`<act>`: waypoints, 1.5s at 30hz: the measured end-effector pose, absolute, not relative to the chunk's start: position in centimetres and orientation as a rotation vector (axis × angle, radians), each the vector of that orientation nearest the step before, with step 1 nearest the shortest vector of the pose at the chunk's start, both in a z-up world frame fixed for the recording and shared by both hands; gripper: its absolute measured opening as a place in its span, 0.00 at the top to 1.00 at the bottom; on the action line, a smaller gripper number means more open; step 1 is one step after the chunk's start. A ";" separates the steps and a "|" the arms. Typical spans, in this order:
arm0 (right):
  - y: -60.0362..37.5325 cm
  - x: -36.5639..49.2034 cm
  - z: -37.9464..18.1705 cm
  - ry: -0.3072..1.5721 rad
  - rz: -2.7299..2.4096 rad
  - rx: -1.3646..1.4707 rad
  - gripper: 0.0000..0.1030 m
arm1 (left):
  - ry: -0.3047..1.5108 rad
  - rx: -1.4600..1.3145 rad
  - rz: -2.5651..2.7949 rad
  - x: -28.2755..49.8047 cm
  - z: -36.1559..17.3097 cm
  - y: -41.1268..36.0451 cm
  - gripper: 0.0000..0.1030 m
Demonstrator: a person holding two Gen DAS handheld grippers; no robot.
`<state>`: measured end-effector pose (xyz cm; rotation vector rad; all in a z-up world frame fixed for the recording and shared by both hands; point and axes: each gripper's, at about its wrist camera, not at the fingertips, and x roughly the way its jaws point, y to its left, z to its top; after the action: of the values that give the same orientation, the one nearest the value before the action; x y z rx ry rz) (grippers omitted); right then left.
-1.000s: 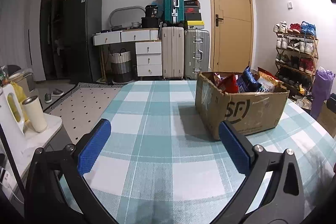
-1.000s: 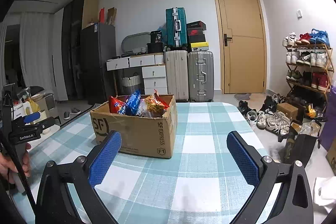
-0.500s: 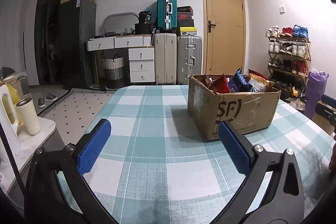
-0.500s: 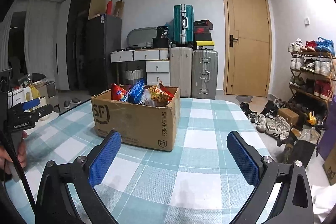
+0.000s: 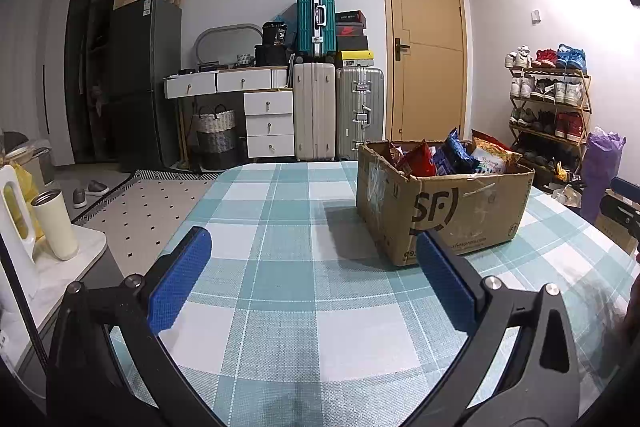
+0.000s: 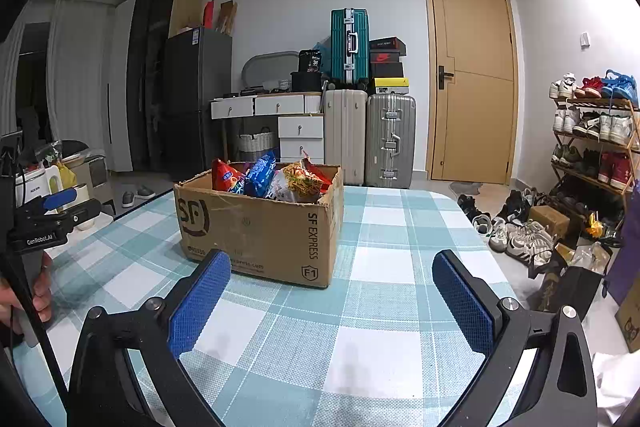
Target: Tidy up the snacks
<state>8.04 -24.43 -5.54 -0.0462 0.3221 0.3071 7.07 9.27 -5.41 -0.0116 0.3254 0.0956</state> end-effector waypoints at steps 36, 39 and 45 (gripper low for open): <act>-24.4 8.1 -5.6 0.322 0.308 -0.046 0.00 | 0.321 -0.022 0.121 7.1 -5.2 9.5 0.01; -24.4 8.1 -5.6 0.322 0.308 -0.046 0.00 | 0.321 -0.021 0.119 7.1 -5.3 9.5 0.01; -24.4 8.1 -5.6 0.323 0.307 -0.046 0.00 | 0.321 -0.022 0.122 7.1 -5.3 9.4 0.01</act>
<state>8.10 -24.37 -5.62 -0.0460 0.3227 0.3075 7.13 9.44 -5.27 -0.0222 0.3208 0.1216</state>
